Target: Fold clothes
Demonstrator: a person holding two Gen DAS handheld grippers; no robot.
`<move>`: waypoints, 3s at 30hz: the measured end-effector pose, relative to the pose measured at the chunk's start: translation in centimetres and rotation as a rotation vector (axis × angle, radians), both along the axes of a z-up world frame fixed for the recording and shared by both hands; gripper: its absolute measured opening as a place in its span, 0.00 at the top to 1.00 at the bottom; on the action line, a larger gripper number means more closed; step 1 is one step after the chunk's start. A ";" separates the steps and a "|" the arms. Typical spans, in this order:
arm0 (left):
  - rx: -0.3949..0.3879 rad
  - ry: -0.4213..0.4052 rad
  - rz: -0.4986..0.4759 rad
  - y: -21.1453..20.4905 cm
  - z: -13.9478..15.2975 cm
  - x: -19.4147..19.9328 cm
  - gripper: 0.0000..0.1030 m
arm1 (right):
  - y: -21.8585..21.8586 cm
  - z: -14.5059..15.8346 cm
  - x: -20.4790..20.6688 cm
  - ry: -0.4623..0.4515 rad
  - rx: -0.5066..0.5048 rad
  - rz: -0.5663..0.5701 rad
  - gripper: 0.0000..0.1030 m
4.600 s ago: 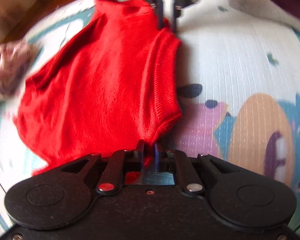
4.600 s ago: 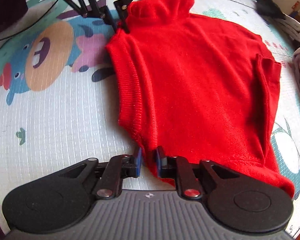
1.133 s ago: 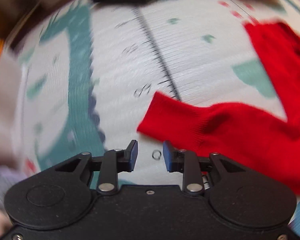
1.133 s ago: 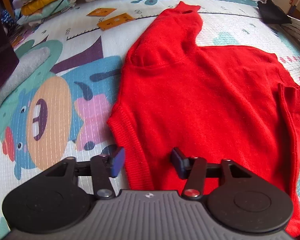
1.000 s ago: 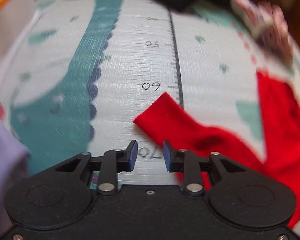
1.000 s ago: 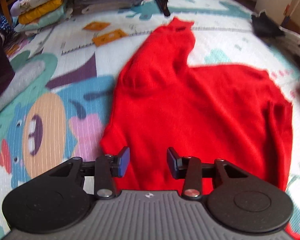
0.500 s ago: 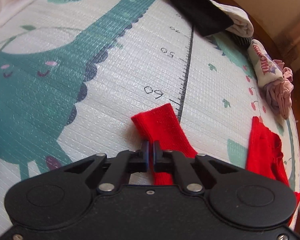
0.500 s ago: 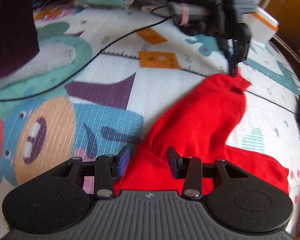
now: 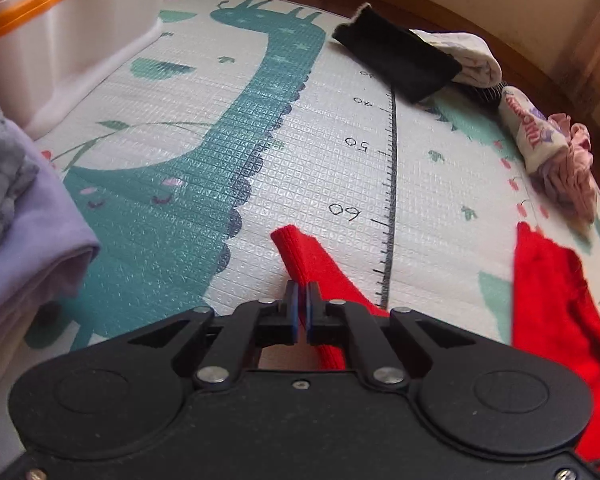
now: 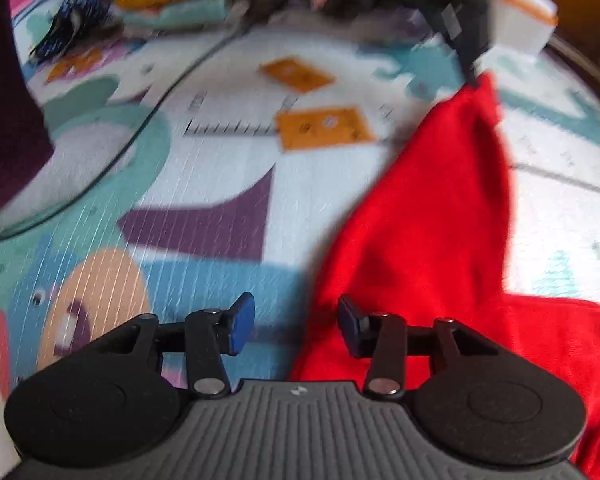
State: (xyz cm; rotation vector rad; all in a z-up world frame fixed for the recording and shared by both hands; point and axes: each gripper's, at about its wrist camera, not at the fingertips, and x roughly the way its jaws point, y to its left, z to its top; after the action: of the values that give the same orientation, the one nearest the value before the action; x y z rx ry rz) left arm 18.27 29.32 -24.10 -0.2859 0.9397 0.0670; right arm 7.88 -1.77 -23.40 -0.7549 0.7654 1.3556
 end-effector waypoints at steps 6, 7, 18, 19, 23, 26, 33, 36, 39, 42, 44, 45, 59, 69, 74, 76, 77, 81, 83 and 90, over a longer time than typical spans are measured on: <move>0.030 -0.038 -0.014 0.1 -1.2 0.6 1.00 | 1.0 -1.7 1.2 0.054 -0.062 -0.062 0.45; 0.048 -0.033 -0.025 0.0 -1.7 0.8 0.99 | 1.0 -1.7 1.2 0.057 -0.062 -0.060 0.42; 0.183 -0.045 -0.142 -2.9 0.7 1.3 0.76 | 1.3 -1.6 0.9 0.091 -0.060 -0.039 0.41; 0.201 -0.039 -0.169 -3.3 0.8 1.8 0.76 | 1.4 -1.6 0.8 0.094 -0.060 -0.038 0.41; 0.308 0.002 -0.289 -4.9 -0.1 4.3 0.76 | 1.6 -1.6 0.6 0.085 -0.070 -0.025 0.41; 0.342 0.110 -0.378 -5.0 -2.2 6.1 0.76 | 1.6 -1.6 0.7 0.083 -0.069 -0.026 0.41; 0.315 -0.075 -0.265 -3.6 -1.5 4.1 1.00 | 2.0 -1.6 0.6 0.144 -0.068 0.001 0.41; 0.318 -0.052 -0.181 -2.4 -1.9 4.2 1.00 | 2.2 -1.7 -0.1 0.138 -0.075 0.034 0.40; 0.334 -0.039 -0.156 -1.8 -1.6 4.2 1.00 | 2.3 -1.6 -0.2 0.144 -0.075 0.027 0.38; 0.293 -0.072 -0.194 -2.1 0.1 3.2 1.00 | 2.1 -1.4 -0.5 0.129 -0.063 0.025 0.40; 0.259 -0.075 -0.280 -3.6 0.9 2.3 1.00 | 1.7 -1.1 -0.6 0.108 -0.034 0.011 0.42; 0.242 -0.073 -0.327 -4.6 1.0 1.7 1.00 | 1.5 -1.0 -0.6 0.099 -0.021 0.003 0.43; 0.329 0.046 -0.491 -8.8 -1.4 -1.9 0.86 | -1.1 -1.2 -0.2 0.084 -0.037 -0.099 0.40; 0.169 -0.040 -0.828 -18.3 0.3 -6.0 0.86 | -8.3 2.4 -1.0 0.108 -0.003 -0.163 0.45; 0.182 -0.021 -0.958 -22.0 -0.7 -8.3 0.84 | -16.9 3.9 1.2 0.189 0.048 -0.547 0.45; 0.167 -0.022 -0.979 -23.0 -0.5 -8.9 0.84 | -21.7 3.8 2.1 0.269 0.114 -0.793 0.45; 0.155 -0.022 -0.990 -23.4 -0.2 -9.1 0.84 | -24.3 3.4 2.3 0.329 0.159 -0.926 0.45; 0.129 -0.023 -1.051 -25.2 0.4 -10.2 0.84 | -35.2 0.6 2.5 0.594 0.373 -1.443 0.44; 0.117 -0.016 -1.075 -25.9 0.5 -10.6 0.84 | -39.4 -1.1 2.6 0.751 0.513 -1.622 0.43; 0.148 0.030 -1.095 -26.9 -0.9 -10.9 0.84 | -45.3 -4.5 5.4 1.044 0.793 -1.879 0.37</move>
State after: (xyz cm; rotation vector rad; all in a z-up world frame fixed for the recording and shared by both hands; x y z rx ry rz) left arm 7.33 2.41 -24.97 0.3910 1.0103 -0.8620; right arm 13.26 -47.11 -27.94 1.2730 1.0516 0.0121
